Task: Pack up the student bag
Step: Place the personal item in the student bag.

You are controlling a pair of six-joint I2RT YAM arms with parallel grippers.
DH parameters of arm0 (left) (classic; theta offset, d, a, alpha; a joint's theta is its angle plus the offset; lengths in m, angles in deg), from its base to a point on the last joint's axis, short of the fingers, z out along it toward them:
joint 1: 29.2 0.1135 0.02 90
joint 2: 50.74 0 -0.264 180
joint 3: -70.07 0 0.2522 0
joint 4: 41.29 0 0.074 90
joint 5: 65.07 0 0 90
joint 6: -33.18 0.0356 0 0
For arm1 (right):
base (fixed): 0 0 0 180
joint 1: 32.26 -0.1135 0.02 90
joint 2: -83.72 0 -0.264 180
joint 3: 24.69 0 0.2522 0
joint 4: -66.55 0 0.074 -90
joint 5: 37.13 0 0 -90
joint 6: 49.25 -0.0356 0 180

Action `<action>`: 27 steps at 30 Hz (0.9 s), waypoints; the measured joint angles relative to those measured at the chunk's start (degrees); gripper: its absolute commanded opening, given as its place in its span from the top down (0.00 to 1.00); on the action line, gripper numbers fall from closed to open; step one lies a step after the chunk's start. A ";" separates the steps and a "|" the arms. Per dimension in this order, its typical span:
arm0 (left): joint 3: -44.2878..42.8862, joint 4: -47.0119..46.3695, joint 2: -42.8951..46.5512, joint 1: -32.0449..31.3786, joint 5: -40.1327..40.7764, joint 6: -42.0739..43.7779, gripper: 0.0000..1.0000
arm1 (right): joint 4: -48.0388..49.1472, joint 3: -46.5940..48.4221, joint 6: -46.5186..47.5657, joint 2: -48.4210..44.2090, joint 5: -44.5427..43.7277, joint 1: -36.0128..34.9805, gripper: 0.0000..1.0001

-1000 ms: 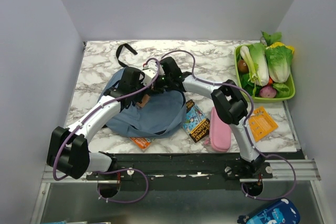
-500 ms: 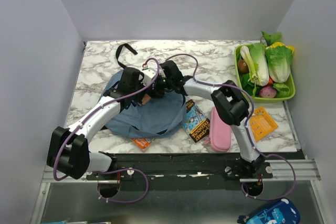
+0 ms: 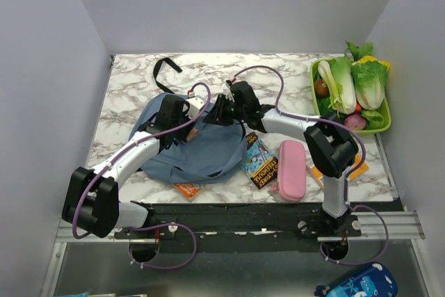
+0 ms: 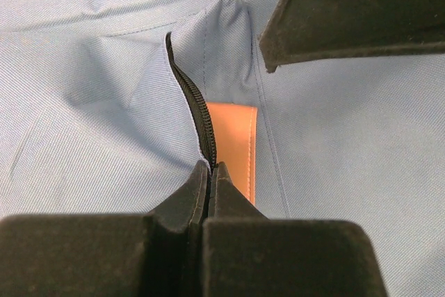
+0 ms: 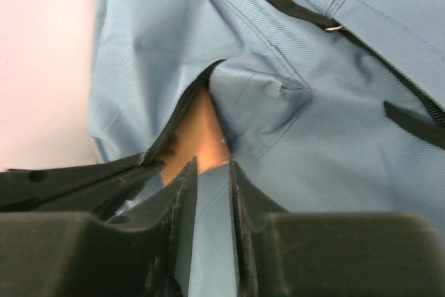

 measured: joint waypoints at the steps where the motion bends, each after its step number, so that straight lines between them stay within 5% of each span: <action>1: 0.02 -0.02 0.00 0.00 0.00 0.00 1.00 | 0.28 -0.59 0.79 -0.42 -0.26 0.09 0.87; 4: 0.02 -0.04 0.00 0.02 0.00 0.00 1.00 | 0.76 -1.81 2.47 -0.37 -1.03 -0.02 0.99; 13: -0.04 0.00 0.00 0.26 -0.22 -0.04 1.00 | 0.59 -1.14 4.22 2.49 -1.42 -2.60 1.00; 27: -1.27 1.01 0.00 0.50 -0.98 -0.26 1.00 | -1.73 12.07 2.73 11.96 -0.11 -4.70 0.99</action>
